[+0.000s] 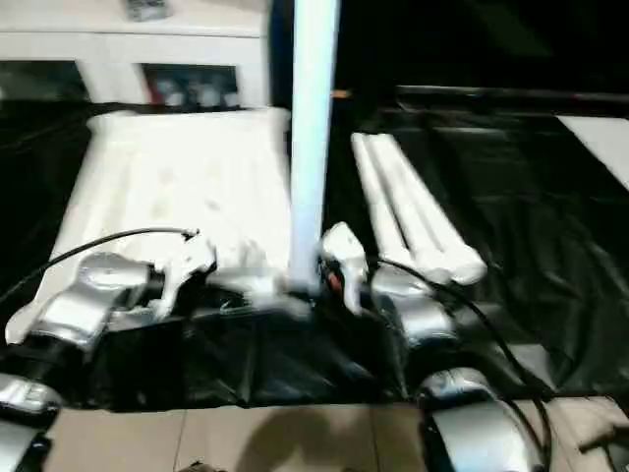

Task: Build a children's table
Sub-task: Rotate leg to tighten

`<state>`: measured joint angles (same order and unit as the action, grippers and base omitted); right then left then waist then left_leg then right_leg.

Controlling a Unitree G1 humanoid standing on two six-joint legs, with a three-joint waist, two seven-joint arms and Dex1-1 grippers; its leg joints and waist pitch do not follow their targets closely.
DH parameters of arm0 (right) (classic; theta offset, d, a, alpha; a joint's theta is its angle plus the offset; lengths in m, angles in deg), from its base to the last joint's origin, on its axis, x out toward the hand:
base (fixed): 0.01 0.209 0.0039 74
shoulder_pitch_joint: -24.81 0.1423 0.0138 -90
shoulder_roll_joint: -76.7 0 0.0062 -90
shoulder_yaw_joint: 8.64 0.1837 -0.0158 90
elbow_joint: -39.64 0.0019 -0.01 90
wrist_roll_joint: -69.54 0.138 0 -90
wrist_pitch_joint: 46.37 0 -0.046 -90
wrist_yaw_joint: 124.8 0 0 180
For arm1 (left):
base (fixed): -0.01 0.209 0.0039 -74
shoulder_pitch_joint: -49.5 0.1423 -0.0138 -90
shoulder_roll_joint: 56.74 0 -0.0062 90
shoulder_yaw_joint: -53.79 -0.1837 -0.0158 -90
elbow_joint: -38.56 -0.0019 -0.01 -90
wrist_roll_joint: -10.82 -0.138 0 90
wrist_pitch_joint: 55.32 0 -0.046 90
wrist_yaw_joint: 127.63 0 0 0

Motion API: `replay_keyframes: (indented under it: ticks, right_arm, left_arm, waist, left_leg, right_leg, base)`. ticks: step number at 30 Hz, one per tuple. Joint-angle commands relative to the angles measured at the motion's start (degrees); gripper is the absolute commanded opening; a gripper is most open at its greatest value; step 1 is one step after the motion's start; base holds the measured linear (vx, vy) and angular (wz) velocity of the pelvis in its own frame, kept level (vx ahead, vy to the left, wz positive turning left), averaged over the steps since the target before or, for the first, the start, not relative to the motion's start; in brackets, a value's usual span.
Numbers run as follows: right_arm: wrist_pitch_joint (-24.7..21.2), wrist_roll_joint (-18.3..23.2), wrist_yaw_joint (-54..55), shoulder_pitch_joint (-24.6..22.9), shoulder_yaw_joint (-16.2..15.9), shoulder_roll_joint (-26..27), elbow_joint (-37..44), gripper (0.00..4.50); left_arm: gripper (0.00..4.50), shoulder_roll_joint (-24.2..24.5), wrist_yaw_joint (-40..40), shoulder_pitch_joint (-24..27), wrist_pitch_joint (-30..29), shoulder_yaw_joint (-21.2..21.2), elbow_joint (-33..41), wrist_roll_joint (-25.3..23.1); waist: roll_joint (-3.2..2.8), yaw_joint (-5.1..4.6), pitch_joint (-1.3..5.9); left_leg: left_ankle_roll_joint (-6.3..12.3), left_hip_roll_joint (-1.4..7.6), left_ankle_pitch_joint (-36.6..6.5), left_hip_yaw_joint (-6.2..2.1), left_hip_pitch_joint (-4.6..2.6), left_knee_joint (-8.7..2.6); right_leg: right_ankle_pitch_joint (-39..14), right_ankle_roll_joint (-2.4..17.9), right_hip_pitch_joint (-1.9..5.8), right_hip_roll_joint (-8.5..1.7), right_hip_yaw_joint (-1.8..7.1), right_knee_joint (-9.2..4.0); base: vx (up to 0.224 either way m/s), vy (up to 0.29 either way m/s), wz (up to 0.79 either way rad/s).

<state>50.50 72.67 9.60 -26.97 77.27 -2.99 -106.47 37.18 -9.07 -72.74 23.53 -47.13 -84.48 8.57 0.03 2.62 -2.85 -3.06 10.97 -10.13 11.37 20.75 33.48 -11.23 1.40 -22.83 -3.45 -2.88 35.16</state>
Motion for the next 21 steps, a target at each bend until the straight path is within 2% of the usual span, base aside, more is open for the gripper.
replay_keyframes:
  ticks: [1,2,3,5,6,7,8,9,10,12,13,14,16,17,18,19,21]
  right_arm:
    - [-1.56,-3.04,8.84,-0.28,-1.01,2.47,-4.33,2.75]
    - [-2.5,-3.08,14.33,0.19,-0.25,3.85,-5.43,2.75]
    - [-2.62,-3.12,15.53,0.27,-0.1,4.27,-5.62,2.74]
    - [-3.17,-2.58,18.47,0.56,0.9,5.38,-6.18,2.74]
    - [-2.74,-2.3,19.25,0.84,1.38,5.88,-6.73,2.74]
    - [-2.36,-2.35,20.06,1.11,1.52,6.23,-7.17,2.74]
    - [-1.87,-2.48,20.73,1.37,1.59,6.49,-7.66,2.74]
    - [-1.21,-2.0,20.16,1.5,1.94,6.82,-7.89,2.74]
    - [-0.82,-1.64,19.66,1.55,2.17,7.01,-8.01,2.74]
    - [-0.4,-0.72,19.27,1.9,3.06,7.22,-8.3,3.3]
    - [-0.4,-0.72,19.27,1.9,3.06,7.22,-8.3,3.3]
    - [-0.11,-0.24,18.58,2.31,3.61,7.03,-8.6,3.47]
    - [0.1,-0.31,18.34,2.46,3.44,6.8,-8.66,3.62]
    - [0.52,-0.27,17.9,2.53,3.41,6.24,-8.37,3.62]
    - [0.52,-0.27,17.9,2.53,3.41,6.24,-8.37,3.82]
    - [0.68,-0.29,17.4,2.48,3.37,5.88,-8.15,3.82]
    - [1.53,-0.51,16.72,2.33,3.45,4.81,-7.74,3.92]
  left_arm:
    - [0.0,-2.32,10.43,-0.59,-3.29,3.93,2.25,0.04]
    - [0.0,-4.21,14.29,0.56,-5.76,4.97,4.92,-0.22]
    - [0.0,-4.73,14.89,1.02,-6.32,5.01,5.9,-0.21]
    - [0.0,-5.88,15.91,2.26,-6.91,4.81,8.37,-0.25]
    - [0.0,-6.26,15.79,2.73,-6.97,4.46,9.16,0.01]
    - [0.0,-6.6,15.65,3.08,-6.92,4.15,9.76,0.23]
    - [0.0,-6.82,15.66,3.32,-7.0,3.85,10.22,0.42]
    - [0.0,-6.9,15.29,3.41,-6.95,3.49,10.36,0.62]
    - [0.0,-6.91,15.09,3.43,-6.94,3.3,10.4,0.71]
    - [0.0,-6.78,14.83,3.4,-7.11,2.88,10.52,0.57]
    - [0.0,-6.78,14.83,3.4,-7.11,2.88,10.52,0.57]
    - [0.0,-6.56,14.56,3.31,-7.22,2.48,10.4,0.27]
    - [0.0,-6.54,14.69,3.43,-7.65,2.43,10.75,0.15]
    - [0.0,-6.36,14.63,3.68,-8.09,2.22,11.27,-0.03]
    - [0.0,-6.36,14.63,3.68,-8.09,2.22,11.27,-0.03]
    - [0.0,-6.24,14.67,3.81,-8.2,2.15,11.45,-0.11]
    - [0.0,-5.93,14.49,3.87,-8.44,1.99,11.65,-0.13]
  waist:
    - [0.08,-0.14,2.87]
    - [0.42,-0.35,2.98]
    - [0.3,-0.33,3.02]
    - [0.24,-0.33,3.33]
    - [0.26,-0.34,3.38]
    - [0.55,-0.32,3.51]
    - [0.31,-0.21,3.66]
    - [0.4,-0.33,3.61]
    - [0.37,-0.24,3.61]
    - [0.33,-0.26,3.47]
    - [0.33,-0.28,3.43]
    - [-0.12,-0.34,3.36]
    - [-0.02,-0.46,3.38]
    - [-0.26,-0.41,3.4]
    - [-0.15,-0.46,3.42]
    - [-0.09,-0.46,3.43]
    - [-0.32,-0.42,3.49]
  left_leg:
    - [-0.95,2.71,-16.79,-1.84,-0.76,-4.49]
    - [-0.52,2.72,-15.97,-1.71,-0.79,-4.31]
    - [-0.27,2.66,-15.5,-1.67,-0.75,-4.21]
    - [1.03,2.5,-13.13,-1.43,-0.42,-3.9]
    - [1.47,2.46,-12.25,-1.39,-0.26,-3.89]
    - [1.86,2.43,-11.34,-1.28,-0.27,-3.81]
    - [2.86,2.41,-9.05,-1.19,-0.2,-3.68]
    - [3.24,2.33,-8.77,-1.13,-0.09,-3.64]
    - [3.69,2.31,-8.66,-1.08,-0.1,-3.58]
    - [3.76,2.36,-9.26,-1.12,-0.12,-3.67]
    - [3.69,2.38,-9.65,-1.11,-0.16,-3.68]
    - [3.15,2.43,-10.7,-1.18,-0.23,-3.79]
    - [2.67,2.46,-11.38,-1.21,-0.3,-3.83]
    - [2.49,2.48,-11.6,-1.24,-0.33,-3.83]
    - [2.52,2.46,-11.48,-1.2,-0.3,-3.8]
    - [2.57,2.44,-11.3,-1.2,-0.27,-3.79]
    - [2.7,2.47,-10.84,-1.23,-0.25,-3.76]
  right_leg:
    - [-22.0,10.42,1.8,-5.05,2.79,-5.25]
    - [-20.43,10.64,1.87,-5.1,2.84,-5.2]
    - [-19.58,10.89,1.78,-5.09,2.89,-5.19]
    - [-15.38,11.46,2.1,-5.02,2.98,-4.88]
    - [-14.04,11.55,2.21,-4.93,2.98,-4.79]
    - [-12.57,11.72,2.24,-4.83,2.94,-4.68]
    - [-8.2,12.58,2.31,-4.68,2.83,-4.18]
    - [-7.39,12.81,2.33,-4.57,2.8,-4.13]
    - [-6.7,13.11,2.4,-4.67,2.79,-4.1]
    - [-7.79,13.06,2.43,-4.69,2.73,-4.25]
    - [-8.4,12.99,2.39,-4.68,2.72,-4.31]
    - [-9.81,12.77,2.33,-4.68,2.73,-4.45]
    - [-10.12,12.75,2.35,-4.61,2.73,-4.46]
    - [-9.99,12.84,2.38,-4.68,2.75,-4.47]
    - [-9.57,12.92,2.4,-4.64,2.77,-4.45]
    - [-9.16,13.01,2.43,-4.61,2.78,-4.39]
    - [-7.46,13.53,2.55,-4.6,2.72,-4.24]
  base:
    - [0.0,0.0,0.0]
    - [0.0,0.0,0.0]
    - [0.0,0.0,0.0]
    - [0.0,0.0,0.0]
    - [0.0,0.0,0.0]
    - [0.0,0.0,0.0]
    - [0.0,0.0,0.0]
    - [0.0,0.0,0.0]
    - [0.0,0.0,0.0]
    - [0.0,0.0,0.0]
    - [0.0,0.0,0.0]
    - [0.0,0.0,0.0]
    - [0.0,0.0,0.0]
    - [0.0,0.0,0.0]
    - [0.0,0.0,0.0]
    - [0.0,0.0,0.0]
    - [0.0,0.0,0.0]
